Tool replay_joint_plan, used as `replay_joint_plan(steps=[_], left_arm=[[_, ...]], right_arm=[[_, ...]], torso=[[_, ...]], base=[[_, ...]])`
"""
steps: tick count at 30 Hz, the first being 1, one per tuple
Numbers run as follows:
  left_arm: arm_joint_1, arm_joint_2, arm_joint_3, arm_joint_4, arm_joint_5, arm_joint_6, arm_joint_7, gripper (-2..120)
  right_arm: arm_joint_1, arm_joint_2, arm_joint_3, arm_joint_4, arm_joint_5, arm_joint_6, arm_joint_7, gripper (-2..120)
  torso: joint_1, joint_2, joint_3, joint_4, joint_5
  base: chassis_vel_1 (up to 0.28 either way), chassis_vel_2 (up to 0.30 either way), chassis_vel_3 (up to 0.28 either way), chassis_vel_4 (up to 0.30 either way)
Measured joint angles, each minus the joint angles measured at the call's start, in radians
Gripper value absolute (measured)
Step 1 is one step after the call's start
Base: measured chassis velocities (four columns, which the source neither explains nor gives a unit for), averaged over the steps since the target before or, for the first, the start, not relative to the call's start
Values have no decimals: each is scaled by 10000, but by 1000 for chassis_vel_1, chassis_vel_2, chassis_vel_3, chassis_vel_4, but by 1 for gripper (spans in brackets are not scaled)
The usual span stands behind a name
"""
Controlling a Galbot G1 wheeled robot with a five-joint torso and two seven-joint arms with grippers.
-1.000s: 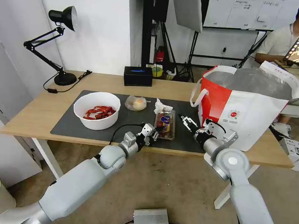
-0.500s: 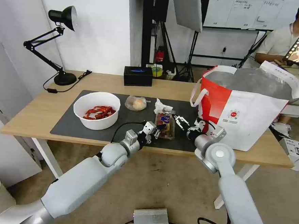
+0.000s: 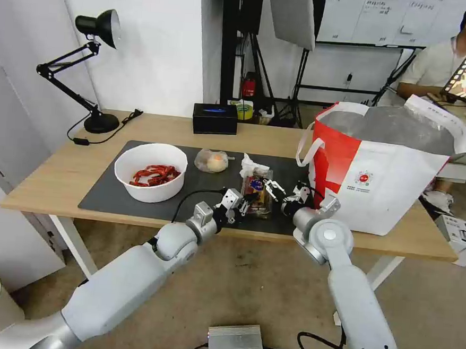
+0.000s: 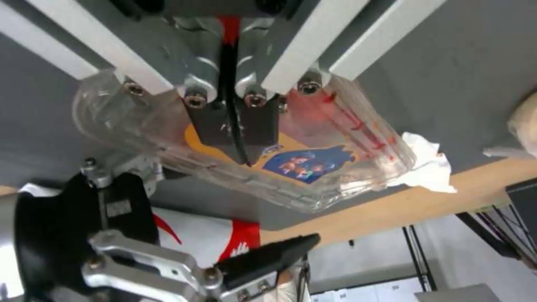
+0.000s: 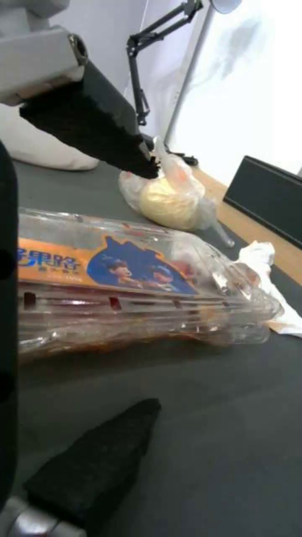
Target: Pick up the trash from the table and place it into the takeout bag.
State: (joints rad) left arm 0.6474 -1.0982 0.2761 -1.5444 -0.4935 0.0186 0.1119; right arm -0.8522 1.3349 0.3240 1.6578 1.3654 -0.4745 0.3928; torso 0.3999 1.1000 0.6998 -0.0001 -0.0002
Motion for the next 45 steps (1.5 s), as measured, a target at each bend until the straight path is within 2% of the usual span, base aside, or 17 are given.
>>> replay_joint_plan(steps=[23, 26, 28, 29, 30, 32, 34, 36, 38, 44, 45], left_arm=[[105, -23, 40, 85, 184, -6, 75, 0], [110, -46, 44, 85, 185, -6, 76, 0], [110, -46, 44, 85, 185, -6, 76, 0], [106, -45, 57, 84, 185, -8, 76, 0], [106, -45, 57, 84, 185, -8, 76, 0], [104, -55, 59, 99, 187, -18, 77, 0], [106, -66, 58, 102, 188, -20, 77, 0], [122, -76, 46, 97, 196, -22, 76, 0], [125, -72, 43, 87, 196, -22, 76, 0], [126, -36, 12, 57, 197, -23, 68, 0], [126, -36, 12, 57, 197, -23, 68, 0]], right_arm=[[80, 233, -45, -48, -160, -99, 155, 97], [46, 240, -28, -98, -215, -122, 235, 84], [46, 240, -28, -98, -215, -122, 235, 84], [28, 267, -27, -127, -270, -124, 274, 72], [28, 267, -27, -127, -270, -124, 274, 72], [26, 305, -27, -157, -298, -130, 294, 61], [26, 313, -31, -164, -306, -134, 306, 58], [25, 332, -35, -200, -326, -139, 327, 45], [26, 335, -35, -217, -331, -140, 328, 43], [52, 349, 4, -280, -340, -117, 306, 18], [52, 349, 4, -280, -340, -117, 306, 18]], torso=[[0, 0, 0, 2, 1], [0, 1, 0, 0, 1], [0, 1, 0, 0, 1], [0, 0, 1, 0, 1], [0, 0, 1, 0, 1], [0, 0, 2, 1, 3], [1, 0, 2, 1, 3], [1, 0, 3, 2, 4], [1, 0, 3, 2, 3], [1, 0, 2, 1, 2], [1, 0, 2, 1, 2]], base=[[0, 0, 0, 0], [0, 0, 0, 0], [0, 0, 0, 0], [0, 0, 0, 0], [0, 0, 0, 0], [0, 0, 0, 0], [0, 0, 0, 0], [0, 0, 0, 0], [0, 0, 0, 0], [0, 0, 0, 0], [0, 0, 0, 0]])
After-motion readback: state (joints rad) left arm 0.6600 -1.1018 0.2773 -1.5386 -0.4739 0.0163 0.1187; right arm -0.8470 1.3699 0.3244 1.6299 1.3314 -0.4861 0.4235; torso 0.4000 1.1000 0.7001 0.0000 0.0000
